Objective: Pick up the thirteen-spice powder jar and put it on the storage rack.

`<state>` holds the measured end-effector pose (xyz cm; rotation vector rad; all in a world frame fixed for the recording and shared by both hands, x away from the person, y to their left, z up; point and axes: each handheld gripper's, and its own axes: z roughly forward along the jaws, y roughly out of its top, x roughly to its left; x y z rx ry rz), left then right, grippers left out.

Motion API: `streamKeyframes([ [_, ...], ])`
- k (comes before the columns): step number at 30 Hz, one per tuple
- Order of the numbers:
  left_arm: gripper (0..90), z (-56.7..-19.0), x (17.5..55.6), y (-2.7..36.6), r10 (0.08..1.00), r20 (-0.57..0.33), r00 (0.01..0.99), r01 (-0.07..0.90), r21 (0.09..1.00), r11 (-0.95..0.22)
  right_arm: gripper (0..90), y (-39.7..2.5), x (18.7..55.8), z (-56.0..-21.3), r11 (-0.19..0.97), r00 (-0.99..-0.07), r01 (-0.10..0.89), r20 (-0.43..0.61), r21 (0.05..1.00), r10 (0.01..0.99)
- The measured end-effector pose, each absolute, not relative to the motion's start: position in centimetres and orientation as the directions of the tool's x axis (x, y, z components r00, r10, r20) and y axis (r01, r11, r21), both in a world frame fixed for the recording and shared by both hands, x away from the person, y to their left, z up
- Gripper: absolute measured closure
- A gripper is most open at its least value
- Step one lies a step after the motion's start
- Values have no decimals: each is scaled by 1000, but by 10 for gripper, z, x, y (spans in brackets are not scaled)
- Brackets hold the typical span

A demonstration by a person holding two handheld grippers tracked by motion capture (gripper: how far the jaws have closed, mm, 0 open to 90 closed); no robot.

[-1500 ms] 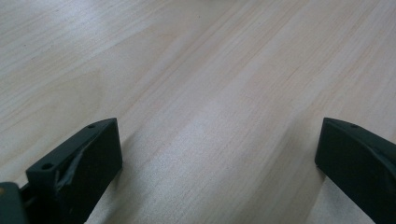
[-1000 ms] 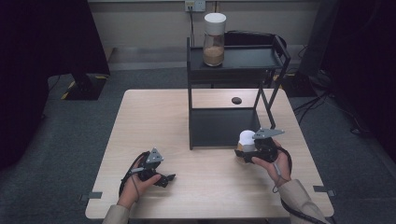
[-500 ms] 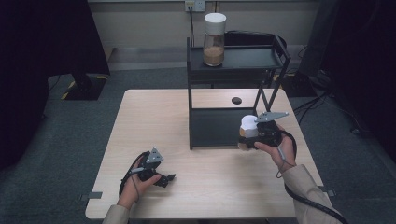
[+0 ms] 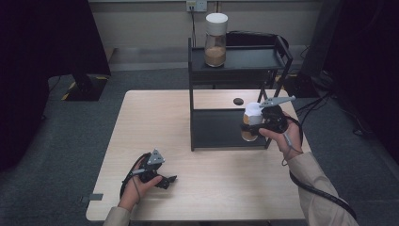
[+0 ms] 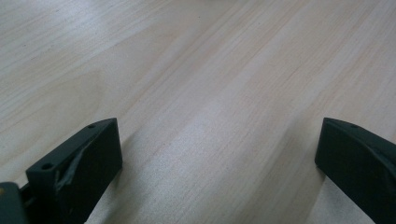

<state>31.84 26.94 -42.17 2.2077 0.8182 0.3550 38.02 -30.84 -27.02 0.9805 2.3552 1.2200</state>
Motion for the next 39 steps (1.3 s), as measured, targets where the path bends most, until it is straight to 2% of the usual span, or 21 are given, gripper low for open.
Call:
streamKeyframes([
  [27, 0, -422, 318, 269, 652, 1, 758, 447, 727, -521, 302, -308, 396, -199, 387, -703, 400, 7, 831, 712],
  [39, 0, -422, 318, 269, 652, 1, 758, 447, 727, -521, 302, -310, 402, -177, 382, -703, 401, 12, 833, 711],
])
